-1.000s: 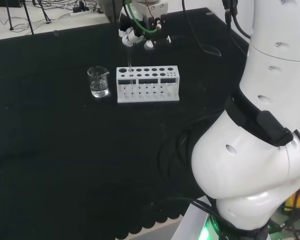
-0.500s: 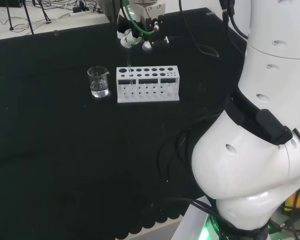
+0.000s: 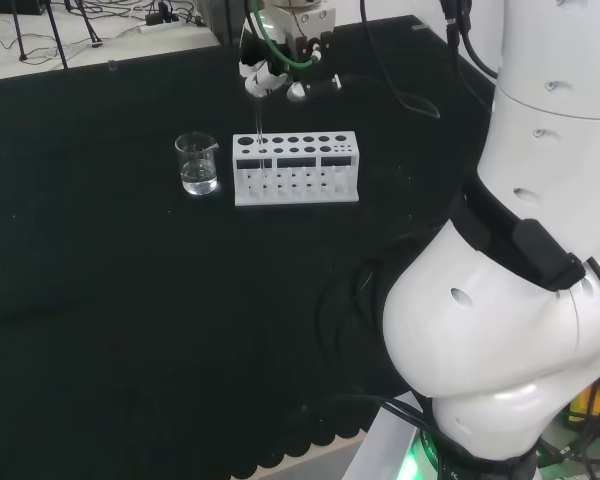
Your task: Put the glass rod back on the white test tube rack.
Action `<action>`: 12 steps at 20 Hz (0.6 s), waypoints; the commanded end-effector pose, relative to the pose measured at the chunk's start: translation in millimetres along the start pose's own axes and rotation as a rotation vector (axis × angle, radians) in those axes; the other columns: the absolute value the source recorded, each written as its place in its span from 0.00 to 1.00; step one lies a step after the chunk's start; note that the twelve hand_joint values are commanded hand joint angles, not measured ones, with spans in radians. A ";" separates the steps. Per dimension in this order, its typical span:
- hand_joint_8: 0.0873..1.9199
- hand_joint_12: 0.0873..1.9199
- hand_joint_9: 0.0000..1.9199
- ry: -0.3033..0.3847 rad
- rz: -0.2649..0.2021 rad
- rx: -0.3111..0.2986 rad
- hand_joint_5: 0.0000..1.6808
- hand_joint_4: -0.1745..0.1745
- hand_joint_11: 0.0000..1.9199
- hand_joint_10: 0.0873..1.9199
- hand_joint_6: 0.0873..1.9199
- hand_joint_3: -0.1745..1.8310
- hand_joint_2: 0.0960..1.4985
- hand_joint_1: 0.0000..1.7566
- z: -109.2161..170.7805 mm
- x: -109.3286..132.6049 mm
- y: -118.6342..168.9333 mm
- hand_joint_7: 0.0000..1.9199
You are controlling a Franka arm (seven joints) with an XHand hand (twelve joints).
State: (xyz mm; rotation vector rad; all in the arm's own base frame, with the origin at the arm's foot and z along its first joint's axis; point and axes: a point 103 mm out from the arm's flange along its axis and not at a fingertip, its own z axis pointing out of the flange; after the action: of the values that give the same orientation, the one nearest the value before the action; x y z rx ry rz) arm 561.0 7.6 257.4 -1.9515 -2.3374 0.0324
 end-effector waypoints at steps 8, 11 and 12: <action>0.41 0.48 1.00 -0.001 0.011 -0.030 0.33 0.00 1.00 0.44 0.51 0.57 0.20 0.82 -4.8 -7.0 -6.8 0.59; 0.41 0.49 1.00 -0.004 0.008 -0.030 0.33 0.00 1.00 0.44 0.51 0.57 0.19 0.83 -9.2 -7.2 -7.7 0.59; 0.41 0.50 1.00 -0.005 0.007 -0.031 0.33 0.00 1.00 0.44 0.51 0.57 0.19 0.83 -9.5 -6.8 -8.4 0.59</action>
State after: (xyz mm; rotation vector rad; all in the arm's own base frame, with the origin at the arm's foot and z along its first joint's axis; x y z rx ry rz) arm 556.0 -0.5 263.0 -1.9785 -2.3436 0.0006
